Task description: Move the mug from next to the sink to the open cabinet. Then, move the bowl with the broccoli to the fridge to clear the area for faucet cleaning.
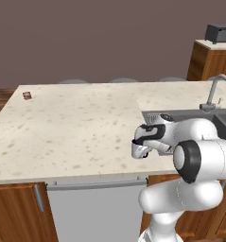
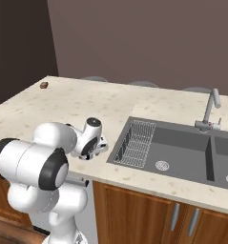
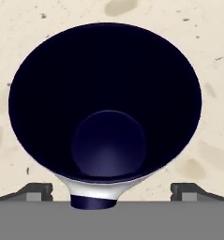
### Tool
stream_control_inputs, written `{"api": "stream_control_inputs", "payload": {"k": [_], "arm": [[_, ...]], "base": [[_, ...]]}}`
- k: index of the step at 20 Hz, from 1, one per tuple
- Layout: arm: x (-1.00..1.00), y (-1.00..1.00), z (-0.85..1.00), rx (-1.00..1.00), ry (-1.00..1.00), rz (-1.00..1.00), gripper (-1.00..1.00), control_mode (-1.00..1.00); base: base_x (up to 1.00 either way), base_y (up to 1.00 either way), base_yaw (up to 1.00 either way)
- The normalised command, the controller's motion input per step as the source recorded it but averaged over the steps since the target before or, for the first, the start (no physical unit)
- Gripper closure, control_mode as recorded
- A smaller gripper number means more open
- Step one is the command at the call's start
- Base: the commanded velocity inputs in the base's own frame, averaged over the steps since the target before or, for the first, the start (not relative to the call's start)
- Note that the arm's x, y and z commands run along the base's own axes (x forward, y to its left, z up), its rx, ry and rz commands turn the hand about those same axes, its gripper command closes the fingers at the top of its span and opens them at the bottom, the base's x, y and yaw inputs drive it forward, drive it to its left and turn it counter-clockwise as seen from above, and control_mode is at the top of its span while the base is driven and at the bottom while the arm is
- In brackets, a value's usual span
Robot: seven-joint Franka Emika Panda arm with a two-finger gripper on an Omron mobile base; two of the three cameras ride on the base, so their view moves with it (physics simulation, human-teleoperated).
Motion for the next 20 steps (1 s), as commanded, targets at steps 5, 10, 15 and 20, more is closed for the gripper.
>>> {"api": "stream_control_inputs", "payload": {"k": [5, 10, 15, 20], "arm": [[0.16, 0.0, -0.09, 0.0, 0.0, 0.0, 1.0, -1.0], [0.0, 0.0, 0.0, 0.0, 0.0, 0.0, 1.0, -1.0], [-0.12, 0.0, 0.03, 0.0, -0.07, 0.0, 1.0, -1.0], [-0.4, 0.0, 0.37, 0.0, -0.18, 0.0, 1.0, -1.0]], "base": [[0.0, 0.0, 0.0], [0.0, 0.0, 0.0], [0.0, 0.0, 0.0], [0.0, 0.0, 0.0]]}}
